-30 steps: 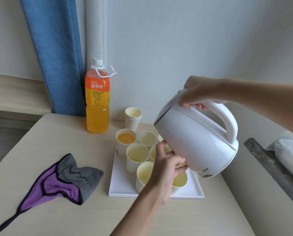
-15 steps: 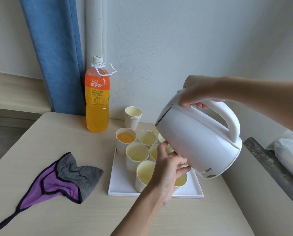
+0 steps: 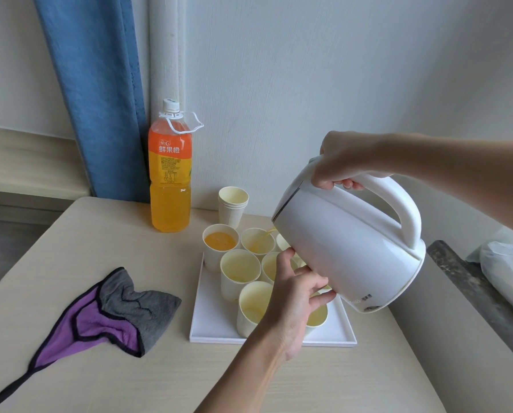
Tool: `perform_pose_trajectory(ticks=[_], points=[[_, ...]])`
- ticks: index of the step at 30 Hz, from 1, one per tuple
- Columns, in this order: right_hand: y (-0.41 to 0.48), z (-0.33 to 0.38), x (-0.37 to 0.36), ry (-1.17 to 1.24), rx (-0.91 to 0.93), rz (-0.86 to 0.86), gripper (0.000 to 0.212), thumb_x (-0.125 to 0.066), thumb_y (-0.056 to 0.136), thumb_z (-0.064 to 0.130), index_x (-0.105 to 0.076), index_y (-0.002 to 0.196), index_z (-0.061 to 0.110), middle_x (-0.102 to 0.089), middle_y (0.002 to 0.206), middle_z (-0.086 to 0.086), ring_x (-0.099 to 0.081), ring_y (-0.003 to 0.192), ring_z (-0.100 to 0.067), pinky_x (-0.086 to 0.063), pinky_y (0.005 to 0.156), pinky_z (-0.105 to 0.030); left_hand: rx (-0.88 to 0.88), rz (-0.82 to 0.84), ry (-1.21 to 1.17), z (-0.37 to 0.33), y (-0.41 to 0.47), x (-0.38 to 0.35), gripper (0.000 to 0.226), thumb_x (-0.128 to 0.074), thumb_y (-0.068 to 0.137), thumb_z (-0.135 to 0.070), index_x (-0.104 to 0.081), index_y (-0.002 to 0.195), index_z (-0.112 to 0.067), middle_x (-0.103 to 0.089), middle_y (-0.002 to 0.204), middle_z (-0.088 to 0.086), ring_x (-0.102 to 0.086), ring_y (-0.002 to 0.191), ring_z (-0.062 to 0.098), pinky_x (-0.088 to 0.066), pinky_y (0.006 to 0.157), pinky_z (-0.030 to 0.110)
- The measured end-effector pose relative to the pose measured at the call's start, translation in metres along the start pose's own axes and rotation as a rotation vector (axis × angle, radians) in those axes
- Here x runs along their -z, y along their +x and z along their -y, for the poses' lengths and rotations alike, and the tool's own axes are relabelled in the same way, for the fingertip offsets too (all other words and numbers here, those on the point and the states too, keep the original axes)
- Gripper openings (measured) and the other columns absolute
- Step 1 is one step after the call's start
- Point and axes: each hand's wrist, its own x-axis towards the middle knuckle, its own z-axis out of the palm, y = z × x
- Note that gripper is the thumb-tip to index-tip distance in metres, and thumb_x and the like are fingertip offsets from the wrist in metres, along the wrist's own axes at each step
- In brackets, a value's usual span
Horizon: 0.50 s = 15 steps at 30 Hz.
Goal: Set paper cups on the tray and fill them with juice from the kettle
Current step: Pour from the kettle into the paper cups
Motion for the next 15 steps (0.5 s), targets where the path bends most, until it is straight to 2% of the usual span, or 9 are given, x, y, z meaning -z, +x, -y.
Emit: perform_pose_trajectory(ticks=[15], points=[[-0.0011, 0.0030, 0.0008, -0.043, 0.006, -0.021, 0.005, -0.059, 0.068, 0.001, -0.055, 0.068, 0.003, -0.050, 0.051, -0.009, -0.045, 0.044, -0.022, -0.040, 0.045, -0.019, -0.002, 0.001, -0.014, -0.0014, -0.0006, -0.0020, 0.071, -0.056, 0.068, -0.005, -0.047, 0.136, -0.020, -0.065, 0.110, 0.017, -0.066, 0.102, 0.031, -0.060, 0.098, 0.047]])
